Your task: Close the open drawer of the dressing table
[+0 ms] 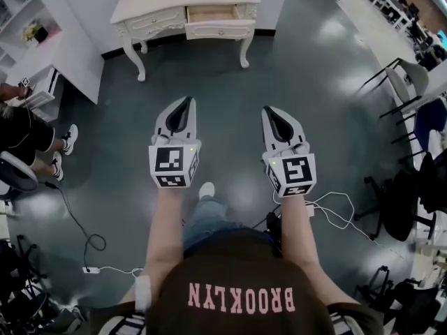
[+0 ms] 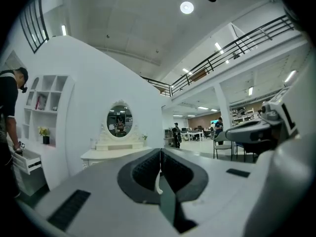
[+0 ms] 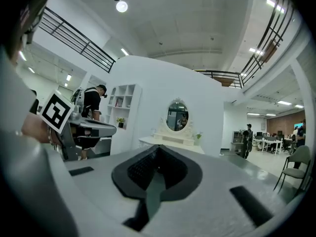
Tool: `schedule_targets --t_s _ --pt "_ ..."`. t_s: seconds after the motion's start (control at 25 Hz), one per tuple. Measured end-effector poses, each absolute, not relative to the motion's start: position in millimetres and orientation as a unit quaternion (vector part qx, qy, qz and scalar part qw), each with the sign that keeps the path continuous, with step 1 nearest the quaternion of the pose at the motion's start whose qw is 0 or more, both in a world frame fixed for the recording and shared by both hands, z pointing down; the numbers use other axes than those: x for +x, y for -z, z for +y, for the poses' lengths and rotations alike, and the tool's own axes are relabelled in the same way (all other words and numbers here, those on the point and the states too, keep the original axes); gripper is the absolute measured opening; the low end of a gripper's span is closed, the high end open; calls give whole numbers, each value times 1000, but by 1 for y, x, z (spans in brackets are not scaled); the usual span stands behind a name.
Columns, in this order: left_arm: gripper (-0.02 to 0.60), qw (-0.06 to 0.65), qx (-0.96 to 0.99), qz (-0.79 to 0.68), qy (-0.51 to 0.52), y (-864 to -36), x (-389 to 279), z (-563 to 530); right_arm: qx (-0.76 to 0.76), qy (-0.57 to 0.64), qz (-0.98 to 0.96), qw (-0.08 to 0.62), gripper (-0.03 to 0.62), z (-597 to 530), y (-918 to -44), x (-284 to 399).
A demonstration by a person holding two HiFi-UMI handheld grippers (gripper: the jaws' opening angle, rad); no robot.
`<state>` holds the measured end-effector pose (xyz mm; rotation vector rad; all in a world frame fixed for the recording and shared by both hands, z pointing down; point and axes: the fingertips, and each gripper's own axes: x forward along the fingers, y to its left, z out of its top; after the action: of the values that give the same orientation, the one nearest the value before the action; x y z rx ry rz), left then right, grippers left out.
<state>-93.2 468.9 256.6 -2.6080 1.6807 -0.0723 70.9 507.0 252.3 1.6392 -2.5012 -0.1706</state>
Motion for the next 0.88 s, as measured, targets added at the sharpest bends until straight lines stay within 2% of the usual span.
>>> schedule_targets --t_s 0.4,0.88 --pt "5 8 -853 521 31 -260 -140 365 572 56 -816 61 -6 402 -243 21" --pt "5 12 -850 525 40 -266 -145 313 570 46 -818 61 -6 347 -256 17"
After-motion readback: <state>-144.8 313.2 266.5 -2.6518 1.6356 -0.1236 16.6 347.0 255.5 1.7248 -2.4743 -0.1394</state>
